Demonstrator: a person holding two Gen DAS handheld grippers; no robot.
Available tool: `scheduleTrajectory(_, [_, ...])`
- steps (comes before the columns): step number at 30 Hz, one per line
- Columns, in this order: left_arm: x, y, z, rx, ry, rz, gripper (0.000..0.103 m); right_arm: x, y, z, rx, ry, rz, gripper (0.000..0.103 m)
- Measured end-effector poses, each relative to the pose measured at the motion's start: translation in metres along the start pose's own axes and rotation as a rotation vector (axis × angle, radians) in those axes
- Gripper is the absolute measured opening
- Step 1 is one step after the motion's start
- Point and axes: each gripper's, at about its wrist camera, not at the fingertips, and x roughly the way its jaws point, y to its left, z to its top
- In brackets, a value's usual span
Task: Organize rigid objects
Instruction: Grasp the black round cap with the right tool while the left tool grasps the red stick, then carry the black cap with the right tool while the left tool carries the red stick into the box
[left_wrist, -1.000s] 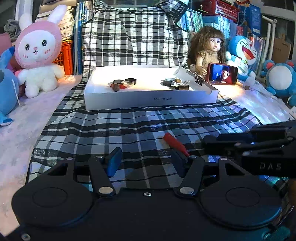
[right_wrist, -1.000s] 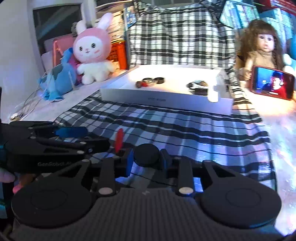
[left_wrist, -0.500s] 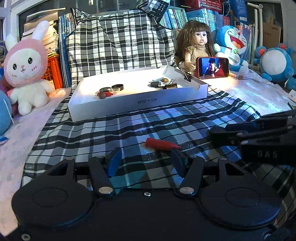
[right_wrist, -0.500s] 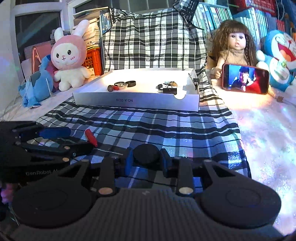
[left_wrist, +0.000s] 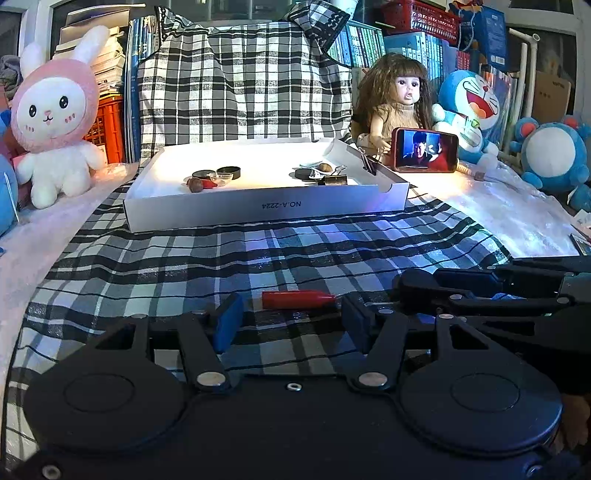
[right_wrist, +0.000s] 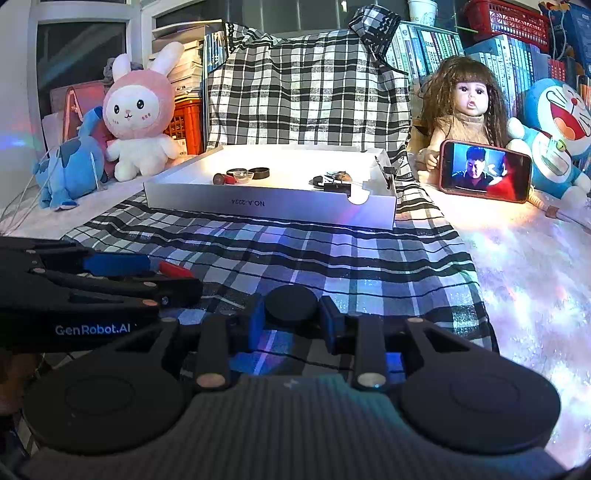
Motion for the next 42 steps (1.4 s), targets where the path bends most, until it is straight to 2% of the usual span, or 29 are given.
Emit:
scheduleTrajectory(13, [0.004, -0.003, -0.001, -0.017, -0.008, 0.005, 0.056, 0.000, -0.004, -0.001, 0.031, -0.011, -0.001, 0.042])
scheduleTrajectory(16, [0.005, -0.004, -0.001, -0.009, -0.008, -0.001, 0.051, 0.000, -0.004, -0.001, 0.033, -0.012, -0.002, 0.042])
scheduleTrajectory(18, [0.004, -0.005, -0.002, 0.001, -0.012, -0.008, 0.043, -0.001, -0.004, -0.001, 0.034, -0.012, -0.003, 0.042])
scheduleTrajectory(19, [0.004, -0.006, -0.002, 0.005, -0.014, -0.009, 0.042, 0.000, -0.004, -0.001, 0.034, -0.012, -0.003, 0.042])
scheduleTrajectory(26, [-0.001, -0.005, 0.001, -0.038, -0.030, -0.007, 0.042, 0.000, -0.005, -0.001, 0.035, -0.011, -0.012, 0.039])
scheduleTrajectory(31, [-0.006, -0.007, 0.006, -0.025, -0.041, -0.006, 0.042, 0.000, -0.002, 0.001, 0.034, -0.010, -0.044, 0.037])
scheduleTrajectory(42, [-0.002, 0.002, 0.018, -0.035, -0.014, 0.048, 0.042, 0.000, -0.002, 0.017, 0.047, -0.027, -0.068, 0.037])
